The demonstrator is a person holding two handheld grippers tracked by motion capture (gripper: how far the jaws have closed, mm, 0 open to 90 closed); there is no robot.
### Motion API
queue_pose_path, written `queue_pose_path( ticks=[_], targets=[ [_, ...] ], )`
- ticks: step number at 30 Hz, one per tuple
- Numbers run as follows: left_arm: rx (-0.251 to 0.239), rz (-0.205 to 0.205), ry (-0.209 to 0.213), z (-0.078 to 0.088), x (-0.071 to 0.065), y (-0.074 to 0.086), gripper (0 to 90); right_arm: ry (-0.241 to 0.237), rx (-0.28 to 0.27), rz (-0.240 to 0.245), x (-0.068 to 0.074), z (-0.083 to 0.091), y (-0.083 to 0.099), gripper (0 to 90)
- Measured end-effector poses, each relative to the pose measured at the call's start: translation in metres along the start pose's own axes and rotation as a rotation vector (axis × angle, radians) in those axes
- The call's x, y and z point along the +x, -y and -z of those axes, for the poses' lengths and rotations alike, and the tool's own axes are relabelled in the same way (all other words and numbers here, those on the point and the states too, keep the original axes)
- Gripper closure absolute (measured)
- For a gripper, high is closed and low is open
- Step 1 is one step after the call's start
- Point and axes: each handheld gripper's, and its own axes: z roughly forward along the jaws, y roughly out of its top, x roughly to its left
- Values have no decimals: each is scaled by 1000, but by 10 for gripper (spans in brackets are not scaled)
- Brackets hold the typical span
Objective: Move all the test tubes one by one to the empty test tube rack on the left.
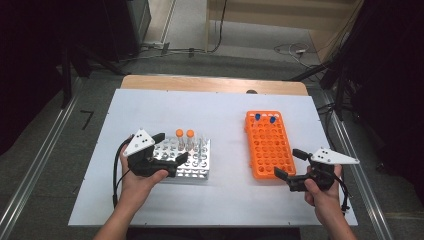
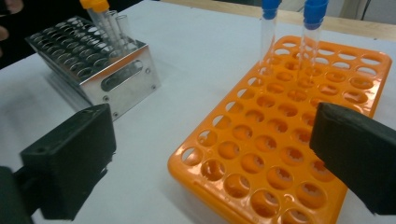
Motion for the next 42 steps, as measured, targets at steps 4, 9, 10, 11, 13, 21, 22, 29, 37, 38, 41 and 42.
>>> queue_pose_path(
  ticks=[4, 9, 10, 11, 13, 21, 22, 29, 37, 38, 41, 42],
  targets=[
    [-16, -9, 19, 6, -6, 2, 0, 15, -5, -13, -6, -6, -5, 27],
    [-18, -27, 39, 11, -13, 7, 0, 39, -4, -31, -18, -17, -11, 48],
    [-15, -32, 40, 11, -15, 8, 0, 42, -3, -33, -20, -20, -13, 60],
    [-15, -32, 43, 12, -16, 10, 0, 46, -1, -38, -22, -23, -14, 71],
    [-15, -32, 43, 13, -17, 12, 0, 58, 4, -46, -27, -30, -16, 109],
    [-13, -28, 44, 16, -17, 15, 0, 126, 43, -66, -42, -60, -30, 316],
    [-11, -25, 42, 16, -16, 15, 0, 138, 51, -69, -43, -63, -31, 352],
    [-11, -18, 40, 17, -14, 16, 0, 192, 109, -93, -53, -87, -34, 505],
    [-1, -23, 44, 16, -13, 17, 0, 220, 146, -112, -59, -103, -38, 579],
    [-1, -24, 45, 16, -14, 17, 0, 222, 149, -104, -59, -105, -38, 585],
    [-4, -24, 45, 16, -14, 17, 0, 234, 162, -103, -58, -110, -39, 609],
    [-3, -23, 44, 16, -14, 17, 0, 236, 167, -100, -59, -112, -39, 613]
  ],
)
